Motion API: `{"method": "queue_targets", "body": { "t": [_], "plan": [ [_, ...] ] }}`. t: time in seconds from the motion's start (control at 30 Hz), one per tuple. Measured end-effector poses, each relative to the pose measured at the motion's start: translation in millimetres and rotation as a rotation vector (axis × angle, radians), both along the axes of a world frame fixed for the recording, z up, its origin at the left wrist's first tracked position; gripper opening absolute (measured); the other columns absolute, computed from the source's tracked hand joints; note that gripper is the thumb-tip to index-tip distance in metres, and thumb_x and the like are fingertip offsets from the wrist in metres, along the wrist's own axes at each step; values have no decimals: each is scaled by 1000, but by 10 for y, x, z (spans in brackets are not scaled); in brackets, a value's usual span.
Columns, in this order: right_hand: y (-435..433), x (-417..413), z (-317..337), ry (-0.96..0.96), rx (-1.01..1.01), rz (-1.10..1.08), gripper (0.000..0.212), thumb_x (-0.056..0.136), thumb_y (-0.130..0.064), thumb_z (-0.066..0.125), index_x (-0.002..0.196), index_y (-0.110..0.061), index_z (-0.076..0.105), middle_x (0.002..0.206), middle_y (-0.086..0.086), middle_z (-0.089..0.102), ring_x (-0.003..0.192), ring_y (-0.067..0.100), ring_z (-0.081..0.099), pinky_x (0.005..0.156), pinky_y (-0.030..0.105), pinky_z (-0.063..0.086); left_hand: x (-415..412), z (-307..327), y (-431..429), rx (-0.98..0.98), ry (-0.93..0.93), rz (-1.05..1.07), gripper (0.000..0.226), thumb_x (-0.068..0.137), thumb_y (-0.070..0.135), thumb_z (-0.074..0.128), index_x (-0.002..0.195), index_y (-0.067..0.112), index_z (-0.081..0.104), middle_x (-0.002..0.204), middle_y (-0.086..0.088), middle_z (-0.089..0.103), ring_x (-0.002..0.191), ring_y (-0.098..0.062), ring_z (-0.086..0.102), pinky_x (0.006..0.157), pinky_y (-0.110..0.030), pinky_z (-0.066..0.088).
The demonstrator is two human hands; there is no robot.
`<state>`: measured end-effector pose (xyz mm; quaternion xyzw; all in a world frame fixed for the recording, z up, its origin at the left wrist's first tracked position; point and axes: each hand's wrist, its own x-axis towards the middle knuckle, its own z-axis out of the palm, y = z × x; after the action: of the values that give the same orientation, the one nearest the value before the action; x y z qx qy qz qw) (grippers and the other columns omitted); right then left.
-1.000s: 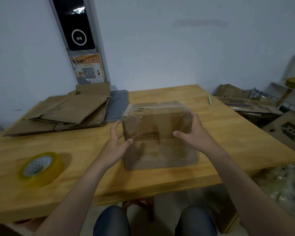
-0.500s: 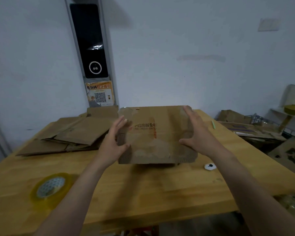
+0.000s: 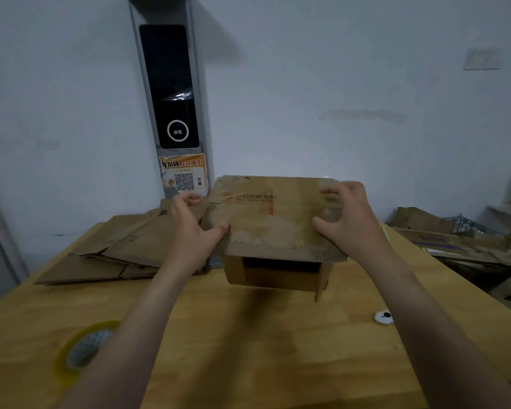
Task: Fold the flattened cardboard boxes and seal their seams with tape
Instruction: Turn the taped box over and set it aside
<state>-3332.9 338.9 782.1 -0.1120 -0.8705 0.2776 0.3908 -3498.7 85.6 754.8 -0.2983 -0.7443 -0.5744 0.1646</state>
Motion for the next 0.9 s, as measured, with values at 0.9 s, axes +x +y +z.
{"method": "queue_targets", "body": {
  "t": [0.9],
  "plan": [
    [-145, -11, -1018, -137, -199, -201, 36, 91, -48, 71, 122, -43, 54, 147, -1, 29, 123, 28, 49, 91, 39, 52, -294, -865, 130, -131, -141, 0, 39, 96, 36, 69, 131, 30, 55, 137, 8, 49, 125, -7, 48, 101, -31, 46]
  ]
}}
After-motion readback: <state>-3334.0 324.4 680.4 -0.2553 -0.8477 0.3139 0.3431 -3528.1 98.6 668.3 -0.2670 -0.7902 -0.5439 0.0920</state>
